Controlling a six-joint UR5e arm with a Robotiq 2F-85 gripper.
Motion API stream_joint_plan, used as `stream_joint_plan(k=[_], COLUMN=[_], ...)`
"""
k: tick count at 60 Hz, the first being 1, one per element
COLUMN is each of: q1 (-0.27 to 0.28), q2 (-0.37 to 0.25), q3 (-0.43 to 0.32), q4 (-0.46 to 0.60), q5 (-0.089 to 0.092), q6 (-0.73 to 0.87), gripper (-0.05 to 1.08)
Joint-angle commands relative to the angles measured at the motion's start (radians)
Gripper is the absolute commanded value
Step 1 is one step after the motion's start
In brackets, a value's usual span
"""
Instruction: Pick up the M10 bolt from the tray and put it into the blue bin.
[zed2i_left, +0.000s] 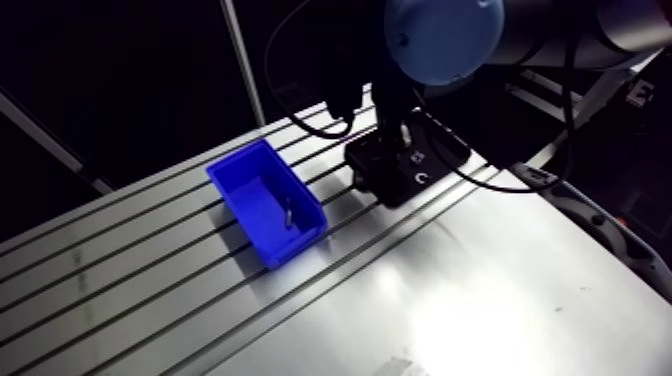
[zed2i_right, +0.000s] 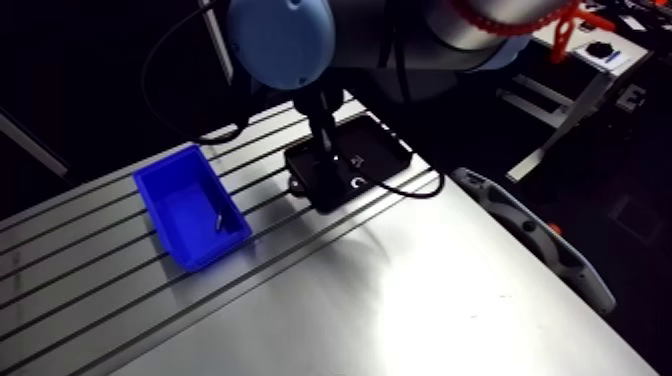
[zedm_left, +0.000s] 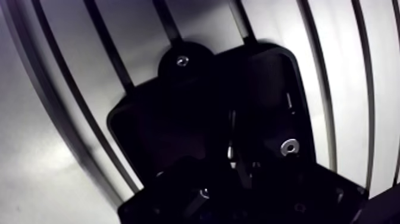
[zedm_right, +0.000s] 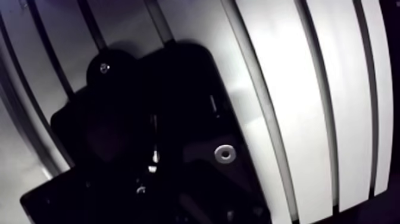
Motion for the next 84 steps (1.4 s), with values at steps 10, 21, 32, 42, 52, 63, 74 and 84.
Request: stream_joint_plan(k=[10, 21, 32, 42, 52, 63, 74, 84], q1=[0.0, 0.0, -0.007, -0.011, -0.013, -0.033, 0.001, 0.066], q2=[0.0, -0.003, -0.012, -0.057, -0.081, -0.125, -0.165, -0.194], q3=[-0.003, -0.01, -0.015, -0.064, -0.192, -0.307, -0.372, -0.375], q4=[0.0, 0.0, 0.008, 0.177, 0.44, 0.644, 0.706, 0.701], q5=[0.0, 0.0, 0.002, 0.013, 0.087, 0.163, 0.201, 0.196], q6=[-0.001, -0.001, 0.0, 0.024, 0.211, 0.216, 0.153, 0.078], gripper=[0.88, 0.99, 1.07, 1.07, 1.07, 1.07, 1.06, 1.05])
